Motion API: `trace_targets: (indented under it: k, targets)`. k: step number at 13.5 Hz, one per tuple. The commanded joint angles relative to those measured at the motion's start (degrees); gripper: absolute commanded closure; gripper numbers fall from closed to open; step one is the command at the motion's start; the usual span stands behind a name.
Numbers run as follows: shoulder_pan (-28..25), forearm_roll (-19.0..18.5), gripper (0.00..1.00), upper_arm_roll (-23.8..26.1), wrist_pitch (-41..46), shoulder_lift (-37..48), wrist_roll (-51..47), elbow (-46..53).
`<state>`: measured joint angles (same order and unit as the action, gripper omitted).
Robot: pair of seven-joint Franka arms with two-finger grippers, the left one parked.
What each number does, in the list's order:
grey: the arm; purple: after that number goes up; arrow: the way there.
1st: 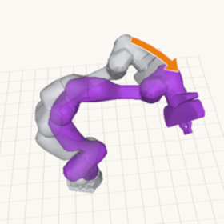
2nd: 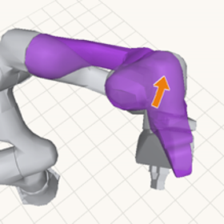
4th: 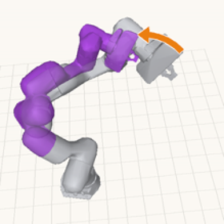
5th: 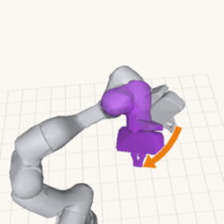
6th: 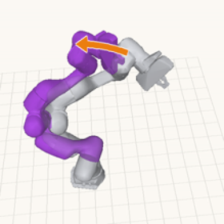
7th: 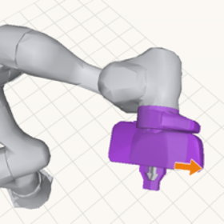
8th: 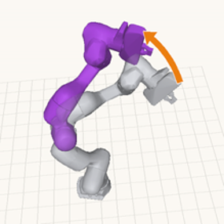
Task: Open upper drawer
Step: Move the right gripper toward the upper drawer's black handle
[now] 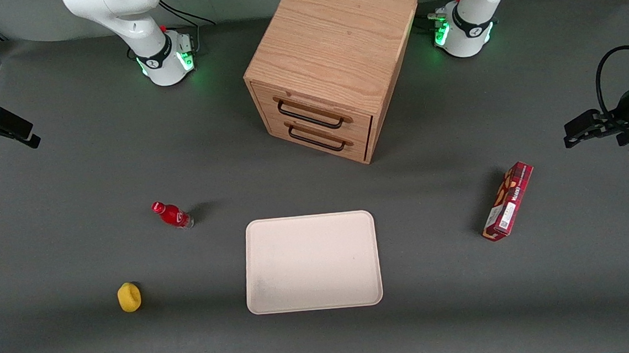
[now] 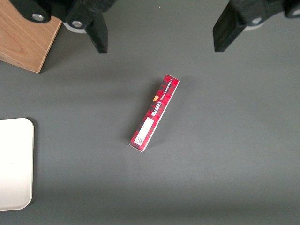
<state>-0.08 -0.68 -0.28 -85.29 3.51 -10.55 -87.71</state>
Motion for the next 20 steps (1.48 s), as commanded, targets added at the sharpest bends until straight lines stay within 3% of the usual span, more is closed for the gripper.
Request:
trace_targets:
  k: [1,5,9,11,14,17,20]
  targets:
    - [-1.1,0.8,0.0,-0.7,0.9,-0.2,0.6,0.5]
    - [-1.4,1.1,0.0,-0.4,0.9,-1.6,0.3,1.6]
    - [-3.4,1.3,0.0,5.1,-0.3,-5.5,0.6,1.4]
    - [-5.4,4.5,0.0,7.0,-0.1,-7.6,0.5,1.2]
    - [-5.1,11.7,0.0,17.3,-1.1,-11.3,6.8,1.8]
    - [-4.8,17.4,0.0,25.0,-9.0,-16.8,19.5,2.0]
    - [-5.6,16.6,0.0,31.6,-17.2,-23.2,27.3,1.9]
